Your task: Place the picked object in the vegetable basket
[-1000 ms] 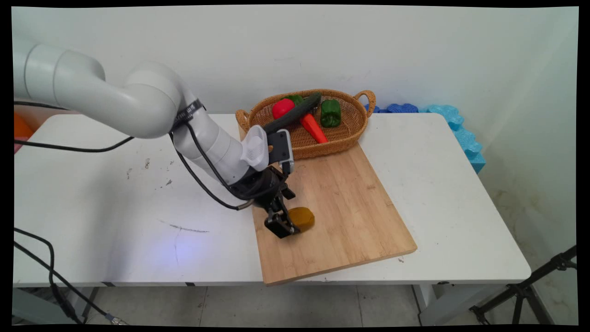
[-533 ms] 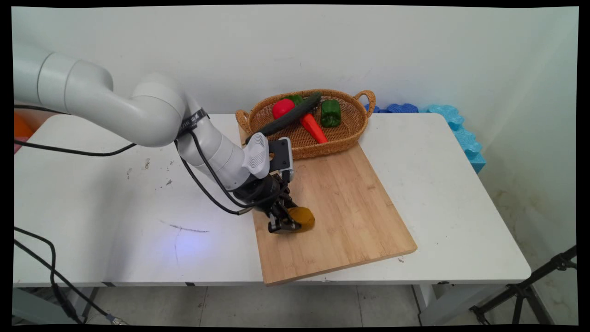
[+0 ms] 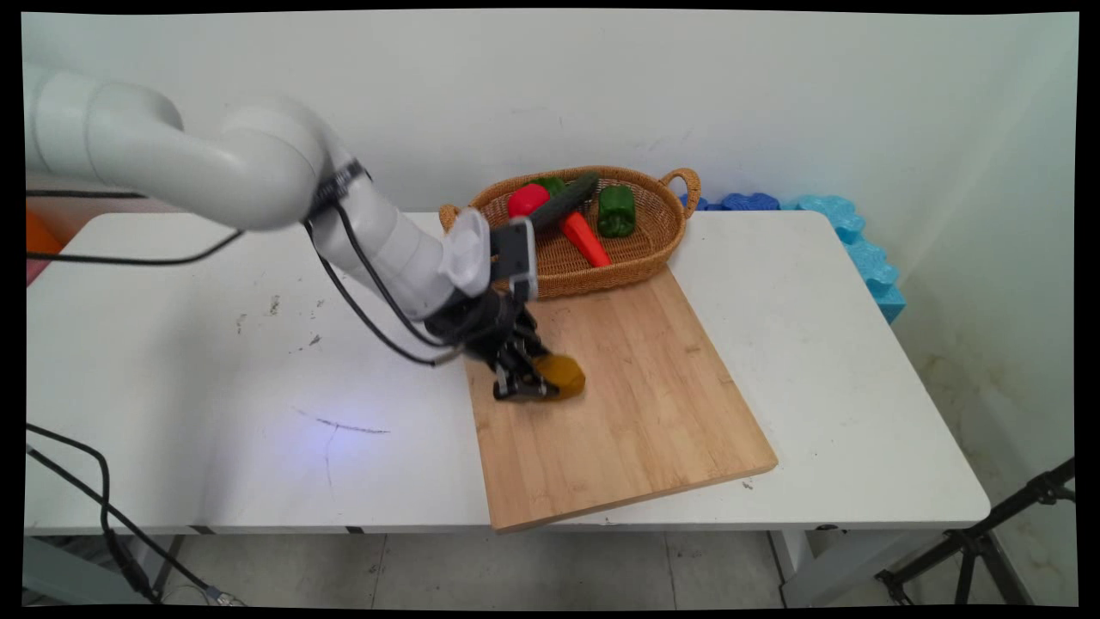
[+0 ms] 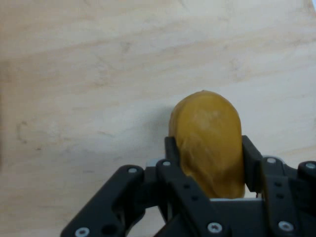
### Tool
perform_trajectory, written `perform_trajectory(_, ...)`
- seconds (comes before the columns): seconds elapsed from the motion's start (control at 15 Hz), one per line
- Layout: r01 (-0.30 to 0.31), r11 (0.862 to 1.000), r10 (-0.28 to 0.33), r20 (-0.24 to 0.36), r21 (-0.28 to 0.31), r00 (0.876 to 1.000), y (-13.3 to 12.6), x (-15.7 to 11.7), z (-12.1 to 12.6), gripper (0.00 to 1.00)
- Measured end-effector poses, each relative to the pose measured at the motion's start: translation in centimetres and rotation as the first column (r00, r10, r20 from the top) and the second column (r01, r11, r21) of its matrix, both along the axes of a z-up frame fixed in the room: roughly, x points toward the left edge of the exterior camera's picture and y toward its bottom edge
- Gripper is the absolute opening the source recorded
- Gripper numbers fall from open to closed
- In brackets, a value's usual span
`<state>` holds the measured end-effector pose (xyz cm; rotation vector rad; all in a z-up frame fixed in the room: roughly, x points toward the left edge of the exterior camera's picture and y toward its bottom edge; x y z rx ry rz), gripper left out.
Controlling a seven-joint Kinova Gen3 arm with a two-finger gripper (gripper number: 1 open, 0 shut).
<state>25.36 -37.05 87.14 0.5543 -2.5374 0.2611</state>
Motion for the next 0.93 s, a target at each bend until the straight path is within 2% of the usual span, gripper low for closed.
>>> perform_trajectory(0.47, -0.037, 0.999, 0.033, -0.08, -0.04, 0.996, -1.5, 1.0, 7.0, 0.0)
perform_trajectory(0.6, -0.066, 0.996, 0.059, -0.105, -0.059, 0.993, -2.7, 1.4, 9.2, 0.0)
perform_trajectory(0.93, -0.151, 0.983, 0.137, -0.135, -0.102, 0.981, -6.4, 2.3, 12.4, 0.0)
